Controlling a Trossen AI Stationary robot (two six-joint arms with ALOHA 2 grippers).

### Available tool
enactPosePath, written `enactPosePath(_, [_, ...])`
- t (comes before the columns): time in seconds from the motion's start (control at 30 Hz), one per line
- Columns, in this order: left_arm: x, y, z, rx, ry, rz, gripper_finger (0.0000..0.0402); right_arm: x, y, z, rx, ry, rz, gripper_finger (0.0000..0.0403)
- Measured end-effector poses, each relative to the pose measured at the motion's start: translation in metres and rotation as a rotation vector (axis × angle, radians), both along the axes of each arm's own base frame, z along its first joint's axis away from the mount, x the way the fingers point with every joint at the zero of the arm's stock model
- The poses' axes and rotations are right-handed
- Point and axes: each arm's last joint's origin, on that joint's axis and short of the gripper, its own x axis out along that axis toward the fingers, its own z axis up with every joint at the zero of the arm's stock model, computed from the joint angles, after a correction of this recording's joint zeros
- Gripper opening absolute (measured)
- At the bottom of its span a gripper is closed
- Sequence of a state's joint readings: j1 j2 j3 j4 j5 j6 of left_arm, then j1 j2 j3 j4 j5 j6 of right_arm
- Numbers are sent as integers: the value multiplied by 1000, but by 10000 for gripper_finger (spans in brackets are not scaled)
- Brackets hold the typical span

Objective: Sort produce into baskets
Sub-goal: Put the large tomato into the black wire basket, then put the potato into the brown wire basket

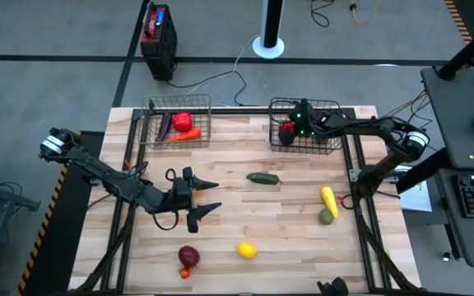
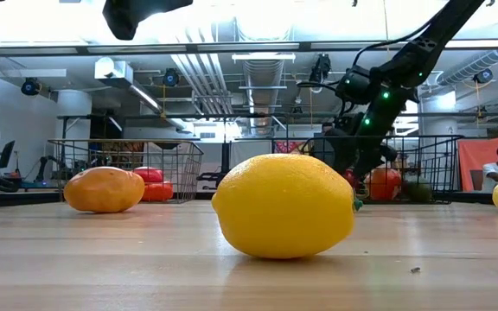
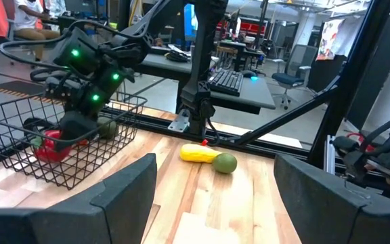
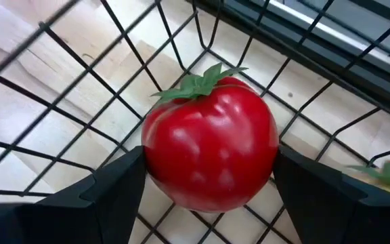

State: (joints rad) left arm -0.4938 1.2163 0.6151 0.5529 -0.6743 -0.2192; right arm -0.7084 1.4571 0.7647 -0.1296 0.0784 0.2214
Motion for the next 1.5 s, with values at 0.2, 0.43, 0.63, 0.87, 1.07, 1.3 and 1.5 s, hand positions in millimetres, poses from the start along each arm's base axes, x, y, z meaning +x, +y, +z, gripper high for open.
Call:
enactPosePath(0.2, [0,0,0,1,0,0,279,0,0,2,-9,-6,4,297])
enactPosePath(0.43, [0,0,0,1,0,0,279,0,1,3,-8,-9,13,316])
enactPosePath(0.63, [0,0,0,1,0,0,279,0,0,3,-9,-9,15,349])
enactPosePath(0.87, [0,0,0,1,0,0,279,0,1,3,-12,-9,16,361])
enactPosePath(1.07, [0,0,0,1,1,0,279,-3,3,18,-43,-48,13,361])
enactPosePath(1.3, [0,0,0,15,4,-1,279,-17,15,51,-88,-129,-18,361])
enactPosePath(1.5, [2,5,1,111,18,15,279,-30,28,74,-44,-151,-63,341])
